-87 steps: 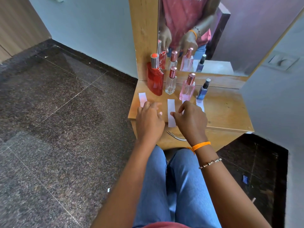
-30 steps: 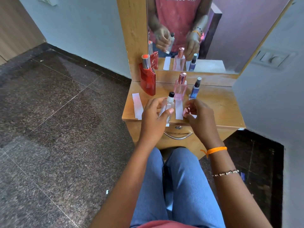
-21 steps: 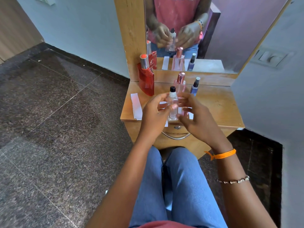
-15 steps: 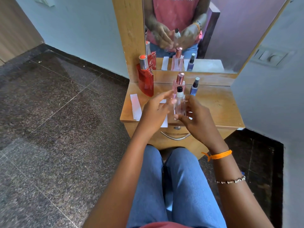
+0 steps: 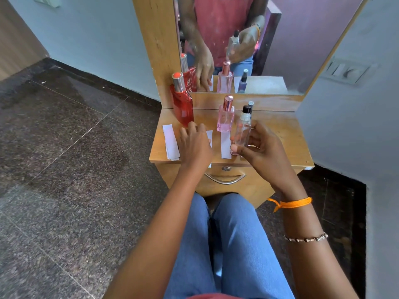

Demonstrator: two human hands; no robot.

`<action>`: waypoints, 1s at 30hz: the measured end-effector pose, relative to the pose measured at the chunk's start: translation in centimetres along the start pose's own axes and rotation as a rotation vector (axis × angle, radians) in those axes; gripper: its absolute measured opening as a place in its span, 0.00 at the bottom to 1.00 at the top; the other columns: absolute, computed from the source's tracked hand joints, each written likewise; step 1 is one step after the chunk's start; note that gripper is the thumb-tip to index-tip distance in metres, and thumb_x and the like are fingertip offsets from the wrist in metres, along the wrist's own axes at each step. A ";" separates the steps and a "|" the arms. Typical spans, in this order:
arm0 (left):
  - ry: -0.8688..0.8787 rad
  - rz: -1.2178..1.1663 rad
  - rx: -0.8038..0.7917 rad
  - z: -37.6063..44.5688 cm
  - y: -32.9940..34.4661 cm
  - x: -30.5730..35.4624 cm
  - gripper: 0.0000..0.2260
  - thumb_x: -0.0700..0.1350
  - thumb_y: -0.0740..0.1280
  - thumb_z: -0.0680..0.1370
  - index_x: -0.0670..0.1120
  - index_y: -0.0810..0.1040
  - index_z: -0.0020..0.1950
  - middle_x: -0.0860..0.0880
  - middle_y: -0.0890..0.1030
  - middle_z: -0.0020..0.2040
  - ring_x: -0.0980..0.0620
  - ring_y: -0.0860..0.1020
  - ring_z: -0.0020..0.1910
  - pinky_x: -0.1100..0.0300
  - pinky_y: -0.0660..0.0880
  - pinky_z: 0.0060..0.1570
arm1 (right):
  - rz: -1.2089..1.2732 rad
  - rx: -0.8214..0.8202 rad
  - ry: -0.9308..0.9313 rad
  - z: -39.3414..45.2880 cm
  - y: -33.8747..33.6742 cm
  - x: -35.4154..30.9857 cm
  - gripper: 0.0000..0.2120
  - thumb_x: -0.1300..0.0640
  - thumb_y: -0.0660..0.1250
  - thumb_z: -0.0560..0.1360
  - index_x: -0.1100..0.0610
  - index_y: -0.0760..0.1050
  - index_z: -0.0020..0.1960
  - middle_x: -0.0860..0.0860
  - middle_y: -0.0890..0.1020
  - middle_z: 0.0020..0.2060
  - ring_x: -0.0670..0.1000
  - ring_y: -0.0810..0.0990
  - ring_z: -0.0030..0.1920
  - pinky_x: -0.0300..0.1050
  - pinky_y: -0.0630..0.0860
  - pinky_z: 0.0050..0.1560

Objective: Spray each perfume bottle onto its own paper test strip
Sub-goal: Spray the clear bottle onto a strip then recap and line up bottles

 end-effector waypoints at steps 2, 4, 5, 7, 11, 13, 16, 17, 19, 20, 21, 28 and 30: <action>-0.019 -0.090 0.025 -0.1 -0.6 -0.1 0.10 0.39 0.64 0.76 0.45 0.70 0.57 0.45 0.75 0.58 0.42 0.69 0.56 0.53 0.66 0.53 | 0.023 -0.013 0.011 0.0 0.2 0.2 0.20 0.68 0.71 0.70 0.59 0.72 0.60 0.56 0.83 0.49 0.53 0.82 0.51 0.56 0.79 0.55; -0.038 -0.193 0.048 -0.4 -1.3 -0.3 0.09 0.36 0.63 0.76 0.45 0.70 0.54 0.44 0.78 0.52 0.42 0.73 0.53 0.50 0.70 0.48 | 0.047 -0.031 0.021 -0.1 0.4 0.4 0.19 0.69 0.70 0.71 0.58 0.72 0.59 0.56 0.83 0.49 0.53 0.82 0.52 0.55 0.79 0.54; -0.055 -0.257 0.051 -0.6 -1.5 -0.6 0.09 0.35 0.63 0.76 0.45 0.69 0.54 0.44 0.78 0.50 0.43 0.75 0.50 0.49 0.73 0.45 | 0.059 -0.037 0.028 -0.2 0.6 0.5 0.18 0.69 0.69 0.71 0.58 0.71 0.59 0.55 0.83 0.49 0.53 0.81 0.52 0.54 0.80 0.54; -0.098 -0.385 0.046 -1.1 -2.0 -1.3 0.10 0.37 0.66 0.75 0.46 0.69 0.52 0.49 0.77 0.46 0.49 0.76 0.44 0.56 0.72 0.40 | 0.082 -0.044 0.048 -0.3 0.8 0.7 0.18 0.71 0.66 0.72 0.56 0.71 0.58 0.53 0.82 0.48 0.52 0.80 0.49 0.51 0.79 0.52; -0.126 -0.493 0.050 -1.7 -3.5 -2.2 0.09 0.42 0.72 0.71 0.49 0.72 0.40 0.59 0.74 0.34 0.63 0.73 0.35 0.69 0.64 0.32 | 0.338 -0.122 0.117 -0.6 2.1 0.9 0.13 0.65 0.61 0.72 0.56 0.67 0.56 0.49 0.76 0.38 0.50 0.74 0.42 0.49 0.71 0.47; -0.124 -0.565 0.057 -2.1 -4.2 -2.4 0.10 0.42 0.73 0.70 0.51 0.73 0.36 0.59 0.76 0.32 0.64 0.75 0.34 0.70 0.67 0.33 | 0.506 -0.188 0.152 -0.8 2.9 0.9 0.13 0.61 0.60 0.72 0.55 0.66 0.56 0.51 0.74 0.36 0.50 0.72 0.39 0.45 0.70 0.42; -0.105 -0.670 0.073 -2.5 -5.1 -2.4 0.08 0.40 0.72 0.71 0.52 0.76 0.38 0.60 0.78 0.34 0.67 0.76 0.35 0.73 0.70 0.38 | 0.756 -0.261 0.197 -1.1 4.0 0.7 0.15 0.59 0.59 0.75 0.52 0.64 0.61 0.55 0.73 0.38 0.51 0.73 0.35 0.41 0.73 0.35; -0.097 -0.690 0.073 -2.7 -5.3 -2.4 0.08 0.40 0.72 0.71 0.52 0.77 0.39 0.60 0.78 0.34 0.68 0.77 0.36 0.73 0.71 0.39 | 0.822 -0.280 0.201 -1.2 4.2 0.6 0.16 0.59 0.58 0.76 0.51 0.63 0.62 0.56 0.73 0.38 0.50 0.72 0.34 0.40 0.72 0.33; -0.098 -0.738 0.054 -2.9 -5.3 -2.4 0.07 0.39 0.72 0.71 0.52 0.79 0.41 0.61 0.79 0.36 0.69 0.77 0.36 0.70 0.74 0.43 | 0.920 -0.310 0.184 -1.4 4.5 0.2 0.19 0.59 0.57 0.76 0.49 0.63 0.66 0.57 0.72 0.39 0.49 0.73 0.34 0.39 0.70 0.30; -0.101 -0.764 0.042 -2.9 -5.3 -2.4 0.08 0.38 0.71 0.71 0.51 0.80 0.41 0.60 0.79 0.36 0.69 0.77 0.36 0.67 0.75 0.43 | 0.958 -0.327 0.166 -1.5 4.6 0.0 0.21 0.59 0.57 0.76 0.49 0.62 0.68 0.58 0.71 0.40 0.48 0.74 0.34 0.38 0.70 0.29; -0.100 -0.782 0.034 -3.0 -5.3 -2.3 0.08 0.38 0.71 0.71 0.51 0.80 0.42 0.60 0.79 0.37 0.69 0.77 0.37 0.66 0.76 0.44 | 0.987 -0.345 0.149 -1.6 4.7 -0.3 0.23 0.58 0.57 0.76 0.48 0.61 0.70 0.58 0.70 0.40 0.48 0.75 0.34 0.37 0.69 0.28; -0.115 -0.953 -0.054 -3.6 -4.8 -1.9 0.13 0.37 0.71 0.71 0.57 0.79 0.42 0.57 0.80 0.42 0.68 0.77 0.42 0.73 0.75 0.40 | 0.636 -0.186 0.014 -1.4 3.6 -0.6 0.21 0.63 0.60 0.77 0.46 0.66 0.66 0.58 0.77 0.38 0.52 0.77 0.29 0.42 0.78 0.30; -0.150 -1.015 -0.095 -3.8 -4.4 -1.9 0.13 0.37 0.71 0.71 0.57 0.80 0.43 0.56 0.80 0.45 0.64 0.78 0.45 0.70 0.76 0.39 | 0.298 -0.021 -0.091 -1.4 2.3 -1.0 0.23 0.67 0.64 0.75 0.46 0.68 0.64 0.51 0.79 0.42 0.52 0.78 0.32 0.41 0.79 0.32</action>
Point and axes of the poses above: each hand's wrist, its own z-axis towards the middle knuckle, its own y-axis out of the palm, x = y × z, the point moved 8 cm from there along z, towards the middle knuckle
